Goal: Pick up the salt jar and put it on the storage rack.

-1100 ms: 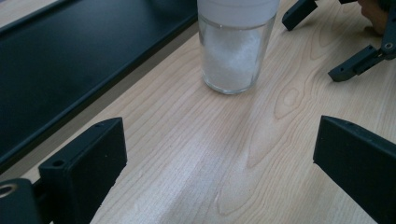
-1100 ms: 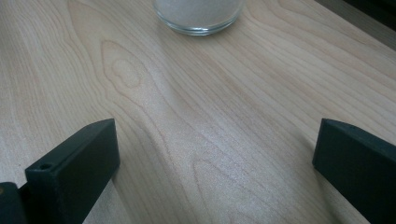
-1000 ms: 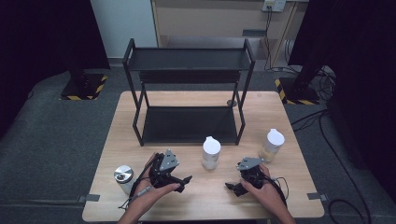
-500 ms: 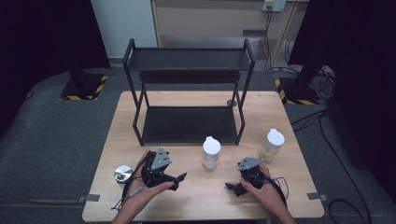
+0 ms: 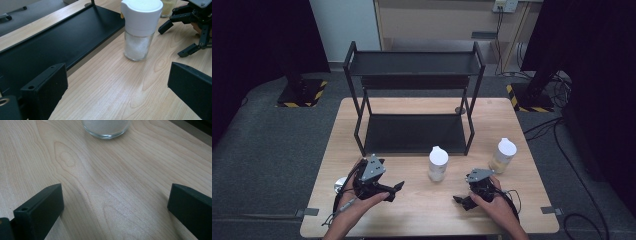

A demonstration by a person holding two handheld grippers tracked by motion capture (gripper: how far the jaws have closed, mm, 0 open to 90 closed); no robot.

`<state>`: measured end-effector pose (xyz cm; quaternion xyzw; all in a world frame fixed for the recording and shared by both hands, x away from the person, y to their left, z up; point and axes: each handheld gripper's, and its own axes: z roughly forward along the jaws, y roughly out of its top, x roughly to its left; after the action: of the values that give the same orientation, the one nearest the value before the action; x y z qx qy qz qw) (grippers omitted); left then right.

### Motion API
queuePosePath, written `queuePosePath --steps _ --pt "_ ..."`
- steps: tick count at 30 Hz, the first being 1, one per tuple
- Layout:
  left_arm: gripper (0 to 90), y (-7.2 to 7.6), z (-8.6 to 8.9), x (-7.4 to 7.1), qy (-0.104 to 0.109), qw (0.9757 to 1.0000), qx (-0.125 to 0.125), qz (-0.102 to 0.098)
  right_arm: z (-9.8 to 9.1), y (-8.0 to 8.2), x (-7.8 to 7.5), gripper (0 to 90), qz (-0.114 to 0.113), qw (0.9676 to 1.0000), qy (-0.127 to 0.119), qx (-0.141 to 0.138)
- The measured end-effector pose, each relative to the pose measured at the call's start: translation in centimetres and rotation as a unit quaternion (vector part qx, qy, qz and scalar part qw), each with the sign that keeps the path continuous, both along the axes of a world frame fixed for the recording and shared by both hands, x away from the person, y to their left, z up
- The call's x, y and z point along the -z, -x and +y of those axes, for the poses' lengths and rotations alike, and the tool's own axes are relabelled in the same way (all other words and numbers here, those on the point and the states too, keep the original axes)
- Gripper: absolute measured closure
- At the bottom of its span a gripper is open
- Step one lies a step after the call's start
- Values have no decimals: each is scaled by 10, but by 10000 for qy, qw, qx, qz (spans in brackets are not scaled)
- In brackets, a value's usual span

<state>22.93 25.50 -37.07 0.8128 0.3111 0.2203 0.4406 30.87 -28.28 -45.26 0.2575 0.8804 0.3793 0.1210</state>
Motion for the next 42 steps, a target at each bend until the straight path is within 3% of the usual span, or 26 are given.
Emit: queuePosePath --steps 19,34,42 --pt "17 13 24 -6 -2 9996 -227 -153 0 0 0 10 0 10000 0 0" --pt "16 27 40 -6 -47 9991 -349 -224 0 0 0 10 1 10000 0 0" --pt "16 34 53 -1 33 9989 -411 -225 0 0 0 10 1 10000 0 0"
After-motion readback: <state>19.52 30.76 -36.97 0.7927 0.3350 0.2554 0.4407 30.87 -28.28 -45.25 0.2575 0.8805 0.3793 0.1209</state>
